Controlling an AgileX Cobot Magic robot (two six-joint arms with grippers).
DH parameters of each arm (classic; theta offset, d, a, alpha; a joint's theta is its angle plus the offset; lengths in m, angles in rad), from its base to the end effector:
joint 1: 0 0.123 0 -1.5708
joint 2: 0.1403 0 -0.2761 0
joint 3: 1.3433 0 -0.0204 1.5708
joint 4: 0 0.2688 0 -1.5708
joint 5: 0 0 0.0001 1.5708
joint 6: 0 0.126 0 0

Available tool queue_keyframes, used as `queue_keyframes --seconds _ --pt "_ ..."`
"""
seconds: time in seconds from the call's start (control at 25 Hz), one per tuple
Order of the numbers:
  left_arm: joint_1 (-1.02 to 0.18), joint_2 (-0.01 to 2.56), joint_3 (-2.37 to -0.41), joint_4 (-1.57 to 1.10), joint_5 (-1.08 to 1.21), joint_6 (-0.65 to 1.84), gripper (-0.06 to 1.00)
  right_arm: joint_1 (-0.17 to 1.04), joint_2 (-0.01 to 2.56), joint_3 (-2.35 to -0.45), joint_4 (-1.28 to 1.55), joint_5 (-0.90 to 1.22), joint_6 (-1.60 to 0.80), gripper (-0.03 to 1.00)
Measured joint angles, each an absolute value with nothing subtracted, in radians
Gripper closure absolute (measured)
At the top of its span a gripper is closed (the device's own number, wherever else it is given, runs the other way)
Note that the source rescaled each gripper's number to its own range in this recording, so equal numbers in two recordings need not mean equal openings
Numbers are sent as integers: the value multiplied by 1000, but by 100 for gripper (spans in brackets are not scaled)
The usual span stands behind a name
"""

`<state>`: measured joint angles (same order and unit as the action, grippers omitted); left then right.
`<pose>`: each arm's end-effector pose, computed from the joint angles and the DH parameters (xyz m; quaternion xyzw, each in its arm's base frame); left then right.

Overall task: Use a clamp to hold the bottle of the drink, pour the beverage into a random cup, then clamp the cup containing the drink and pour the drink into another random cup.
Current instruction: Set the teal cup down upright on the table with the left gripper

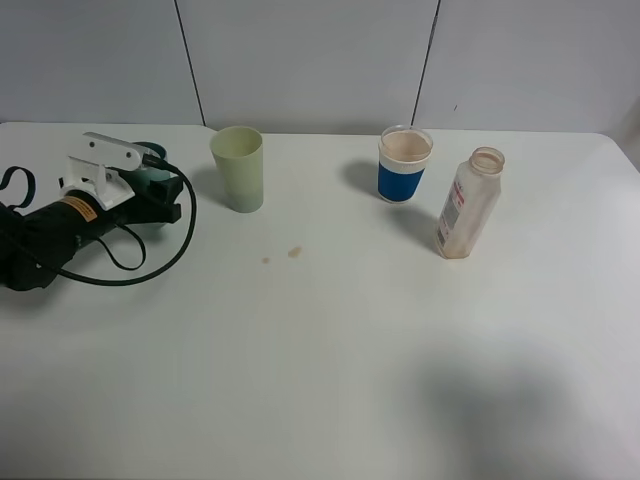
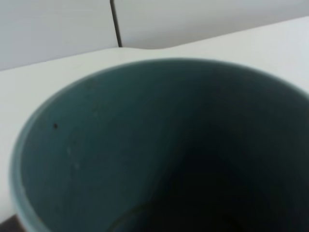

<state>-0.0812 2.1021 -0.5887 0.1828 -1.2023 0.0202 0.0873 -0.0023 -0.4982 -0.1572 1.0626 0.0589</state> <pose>0.3487 -0.0498 0.0477 0.1182 0.7734 -0.0650 0.6194 0.0515 -0.0128 0.2704 -0.0090 0.8509 -0.0403 0.5237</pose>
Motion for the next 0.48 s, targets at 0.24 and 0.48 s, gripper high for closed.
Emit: queue_keyframes --seconds 0.24,0.48 --pt "-81 2122 -651 183 -1202 19 93 87 -2 -498 -157 1063 59 -3" --pt "-81 2160 -695 185 -1202 12 93 87 -2 -498 -157 1063 59 -3"
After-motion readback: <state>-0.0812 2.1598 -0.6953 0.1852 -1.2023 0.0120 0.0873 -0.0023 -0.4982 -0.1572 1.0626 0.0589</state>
